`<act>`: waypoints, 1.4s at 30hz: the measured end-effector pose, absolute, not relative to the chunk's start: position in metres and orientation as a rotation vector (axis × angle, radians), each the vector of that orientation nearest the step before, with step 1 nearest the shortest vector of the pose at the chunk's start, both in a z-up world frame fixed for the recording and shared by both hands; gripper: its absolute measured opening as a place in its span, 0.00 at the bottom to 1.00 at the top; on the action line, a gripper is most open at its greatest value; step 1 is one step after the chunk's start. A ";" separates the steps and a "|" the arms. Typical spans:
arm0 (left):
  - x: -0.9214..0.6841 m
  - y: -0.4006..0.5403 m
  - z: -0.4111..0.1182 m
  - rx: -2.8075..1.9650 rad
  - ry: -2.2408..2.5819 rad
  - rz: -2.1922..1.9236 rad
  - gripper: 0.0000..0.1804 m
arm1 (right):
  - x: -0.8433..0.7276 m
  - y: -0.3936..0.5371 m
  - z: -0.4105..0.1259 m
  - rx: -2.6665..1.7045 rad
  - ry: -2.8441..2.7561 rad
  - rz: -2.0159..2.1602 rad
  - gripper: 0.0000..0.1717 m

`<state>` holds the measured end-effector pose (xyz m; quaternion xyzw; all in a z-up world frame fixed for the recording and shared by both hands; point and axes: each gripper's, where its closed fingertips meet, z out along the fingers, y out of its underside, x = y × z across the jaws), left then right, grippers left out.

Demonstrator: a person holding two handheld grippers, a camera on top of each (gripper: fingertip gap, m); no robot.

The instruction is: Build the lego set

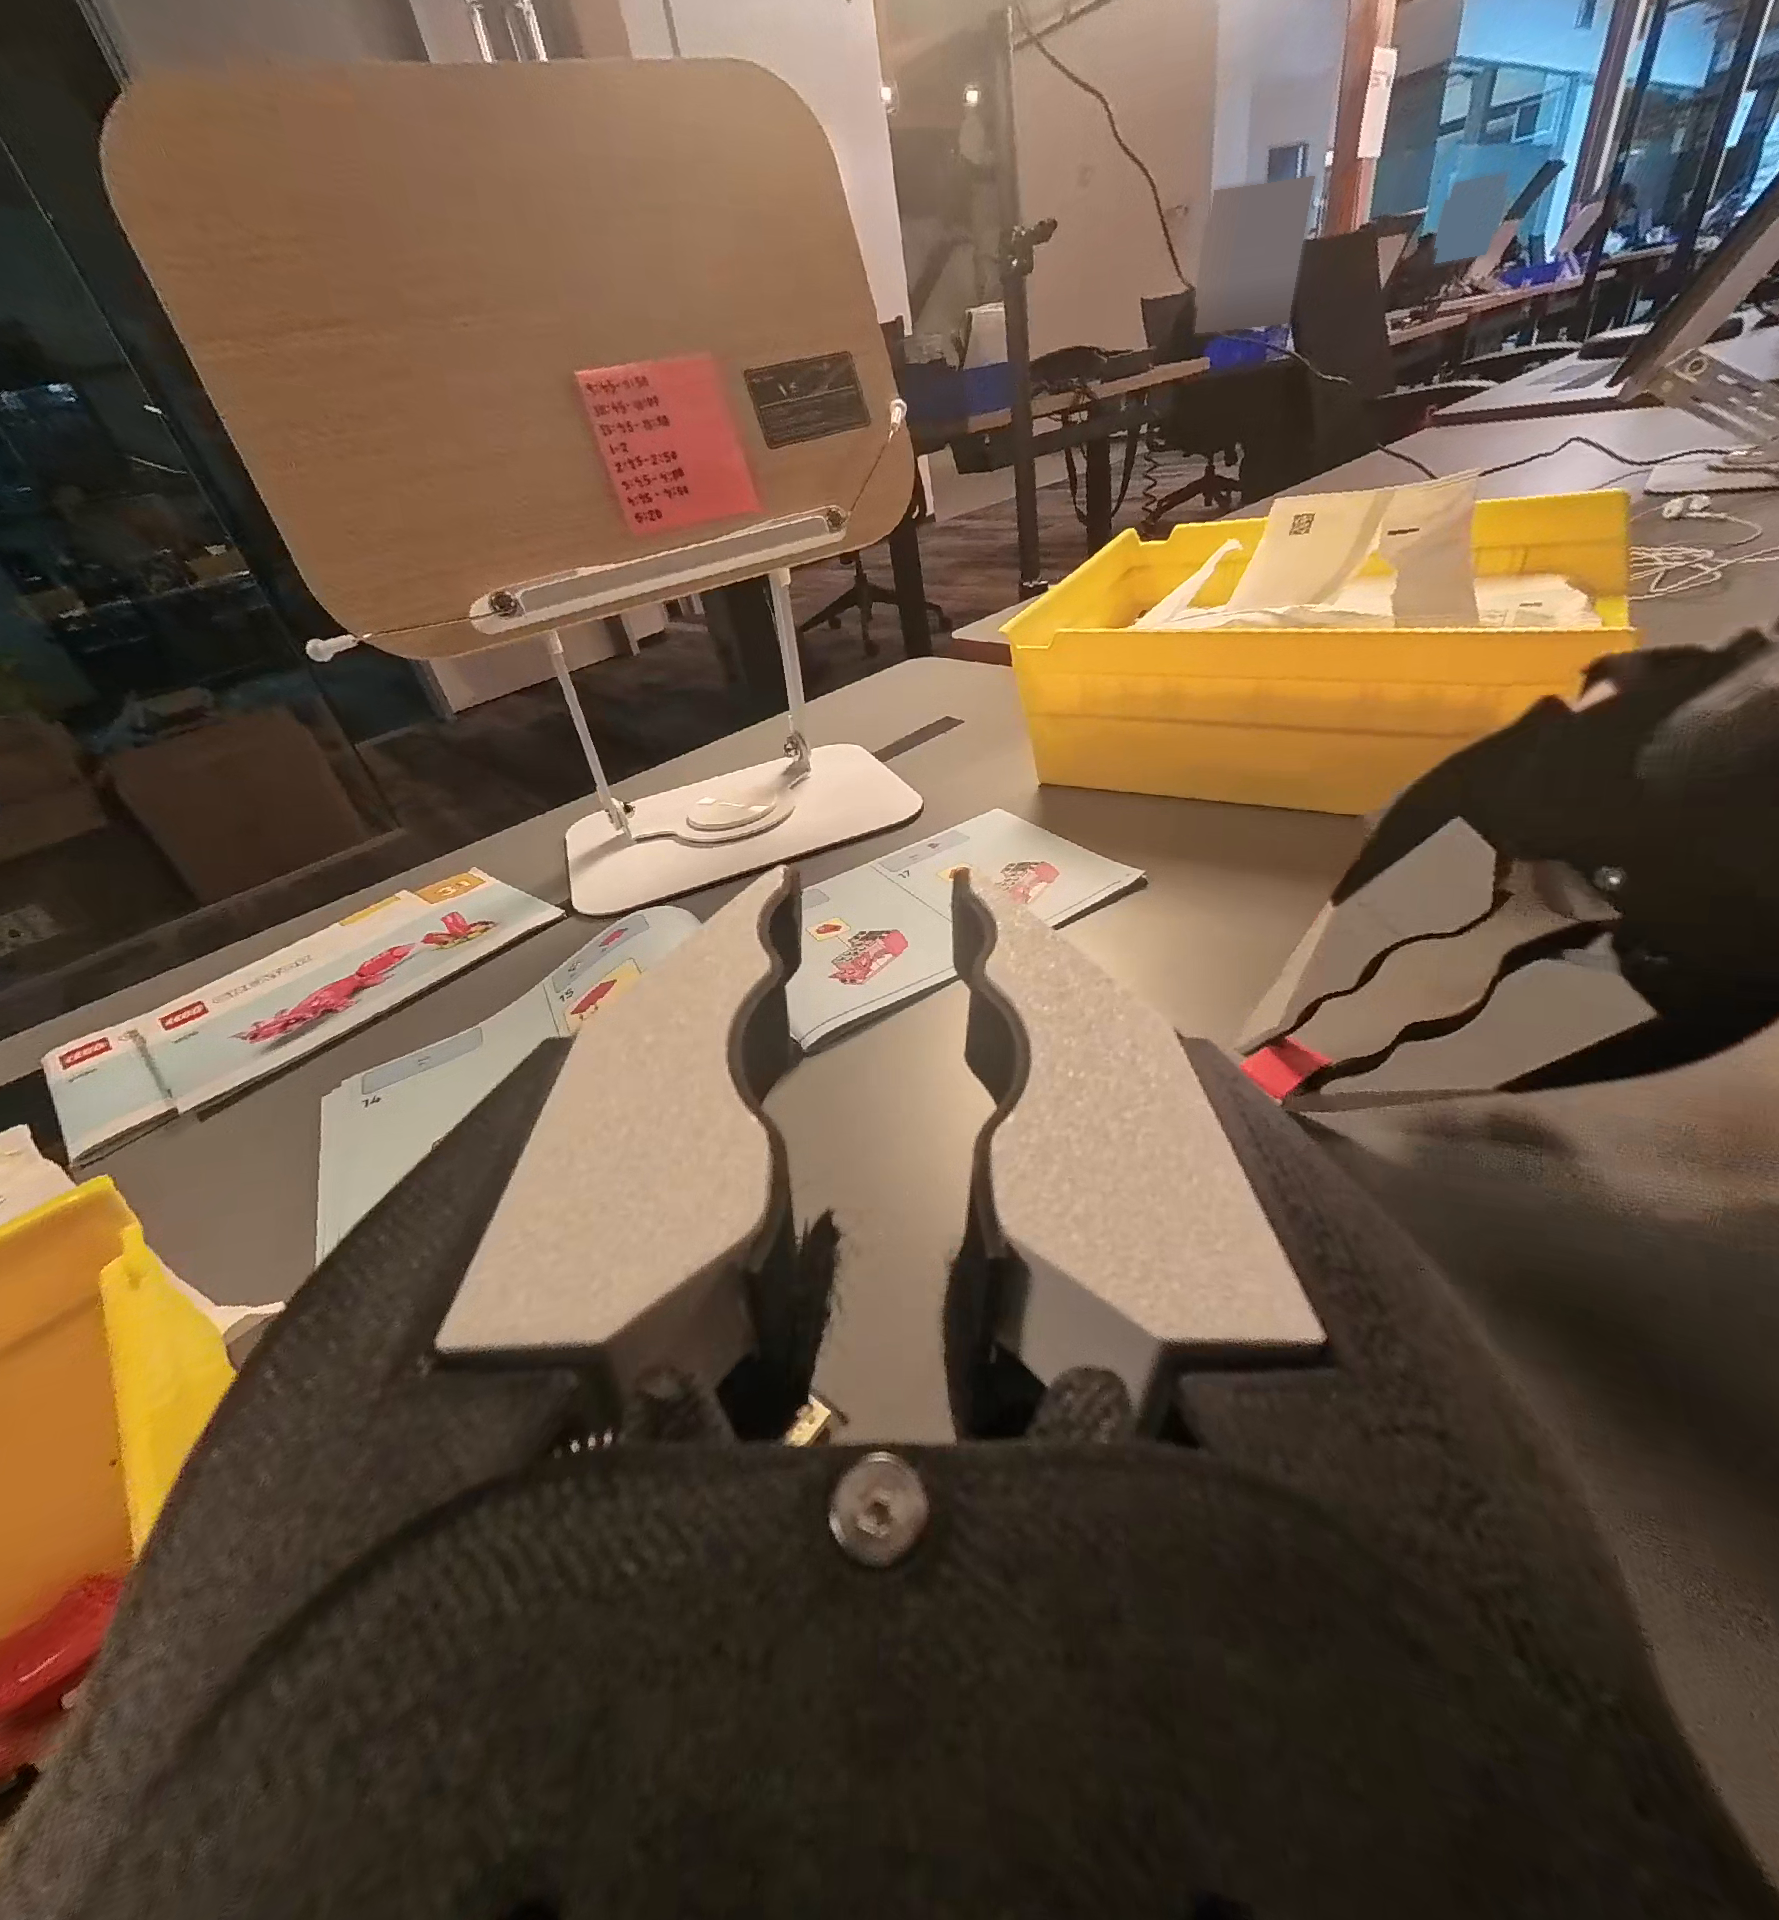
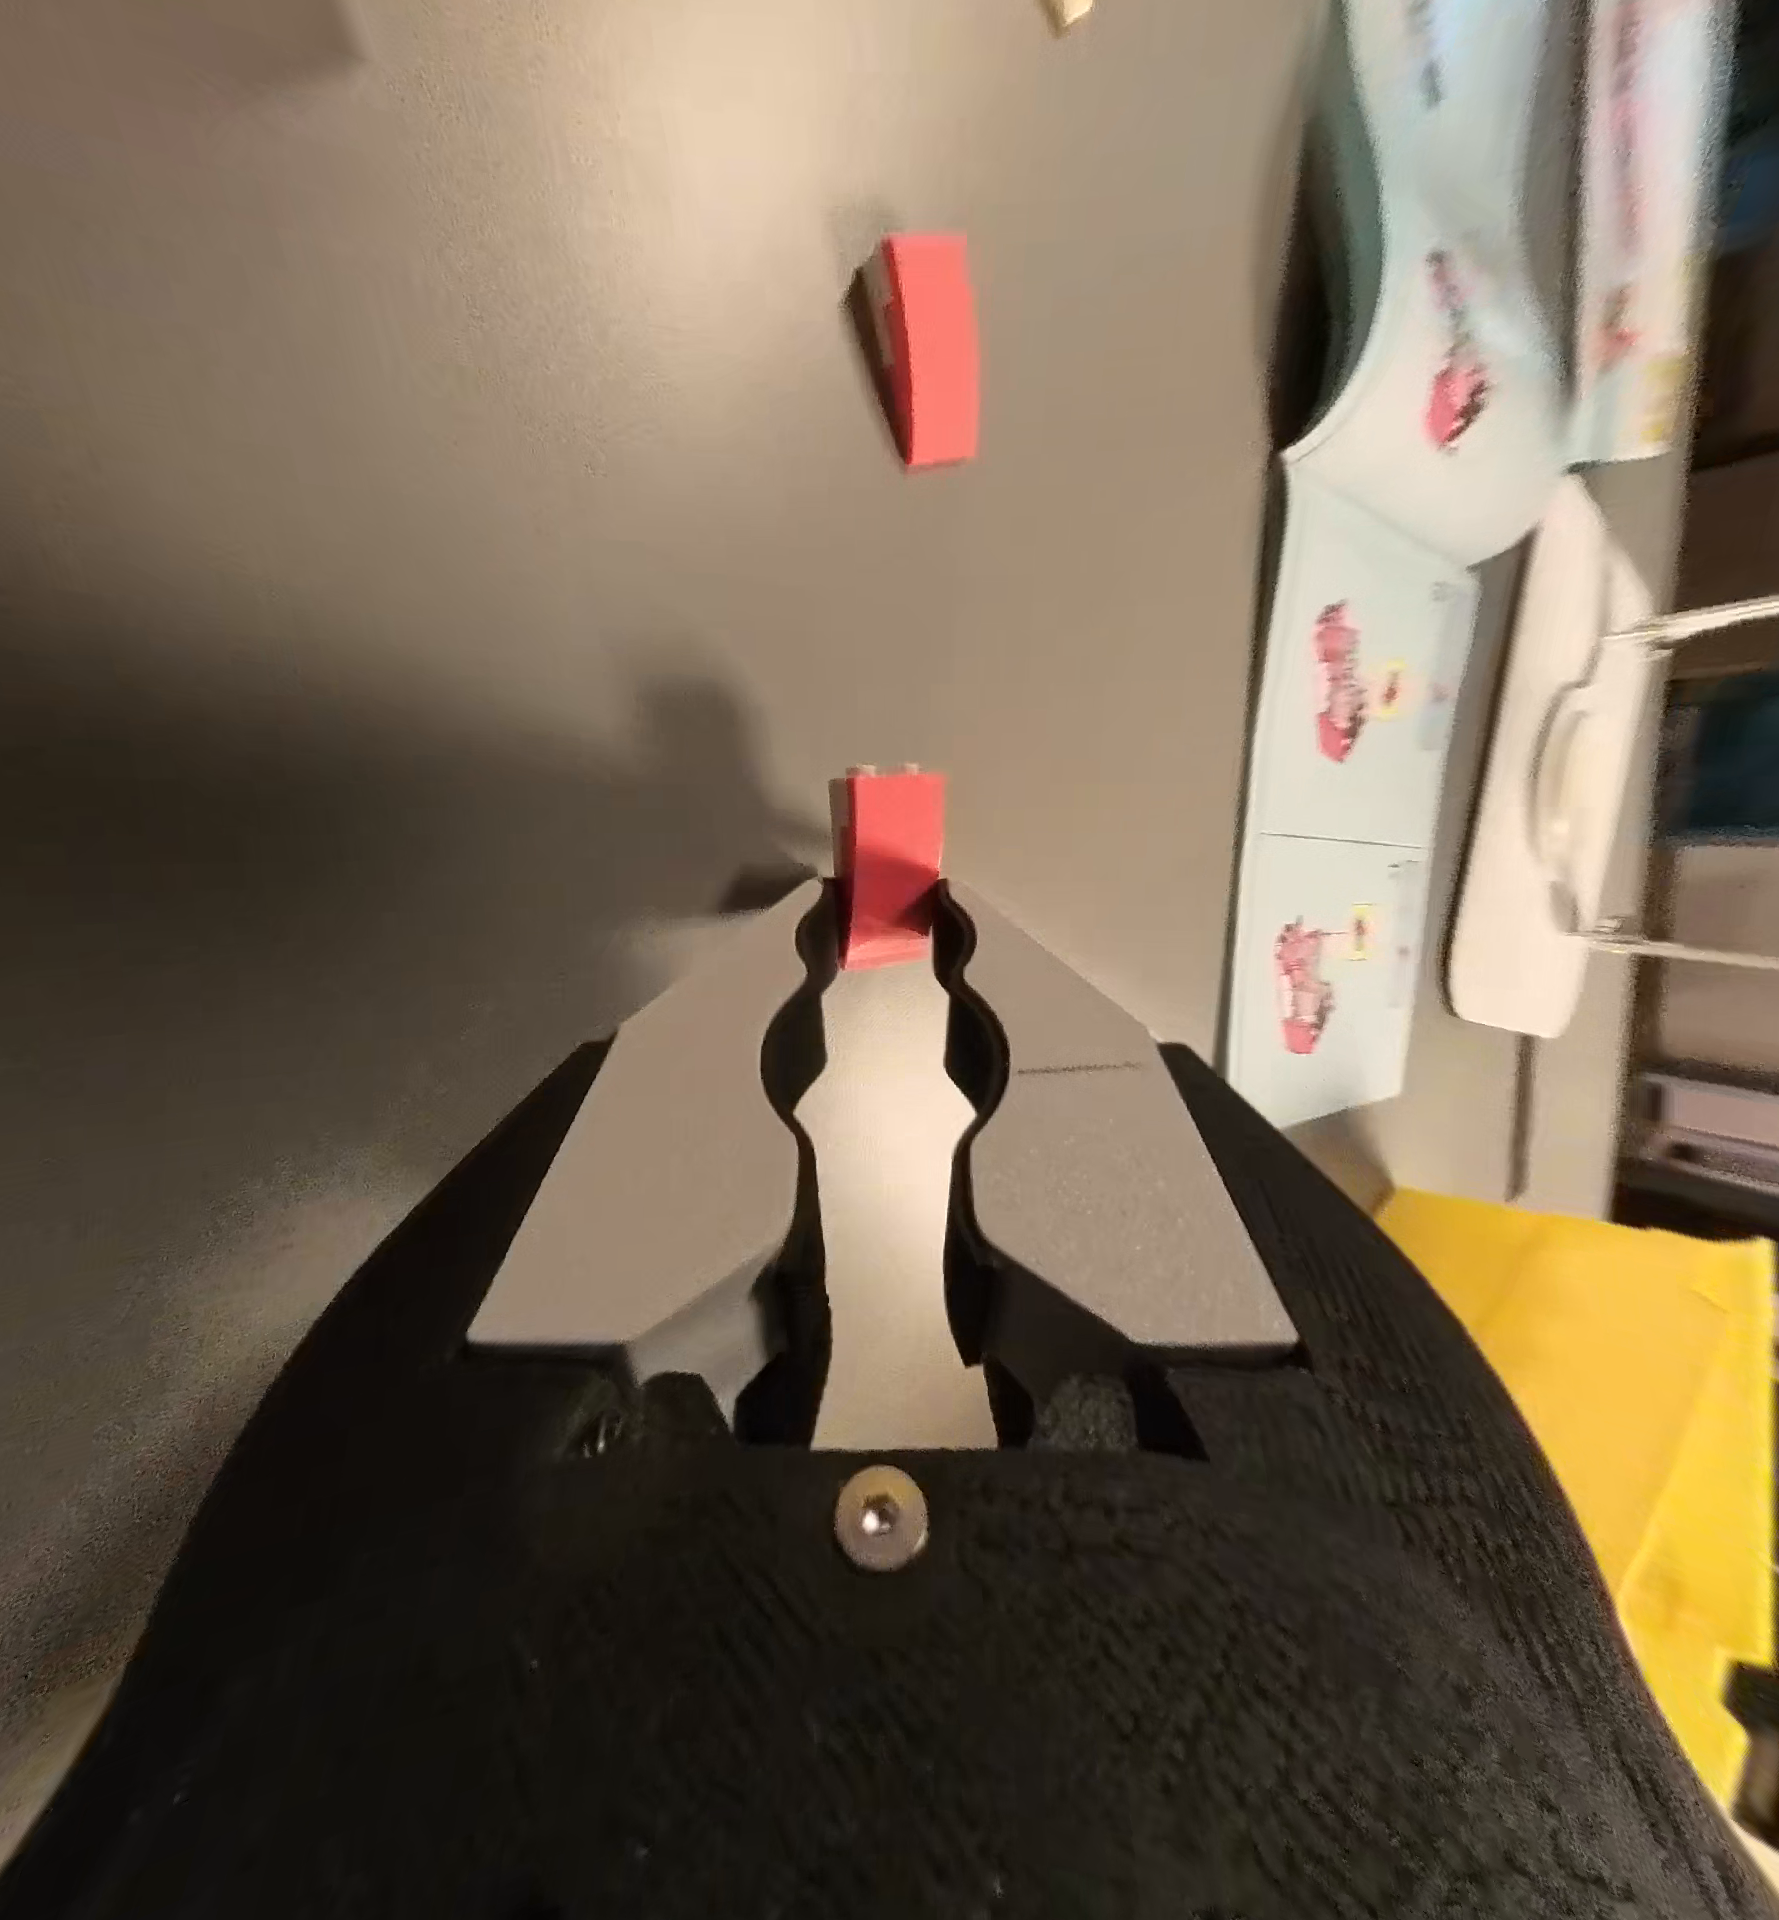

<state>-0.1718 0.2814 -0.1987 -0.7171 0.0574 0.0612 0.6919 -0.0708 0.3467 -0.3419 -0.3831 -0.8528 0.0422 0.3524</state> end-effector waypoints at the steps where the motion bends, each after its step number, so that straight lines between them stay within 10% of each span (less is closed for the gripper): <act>1: -0.172 0.281 -0.199 -1.602 0.128 0.134 0.15 | -0.069 0.346 -0.343 -1.019 -2.250 0.124 0.09; 27: -0.167 0.287 -0.210 -1.641 0.155 0.110 0.15 | -0.066 0.345 -0.348 -1.534 -2.357 0.391 0.09; 42: -0.068 0.289 -0.280 -1.906 0.645 -0.263 0.21 | -0.091 0.307 -0.314 -0.753 -2.073 0.546 0.09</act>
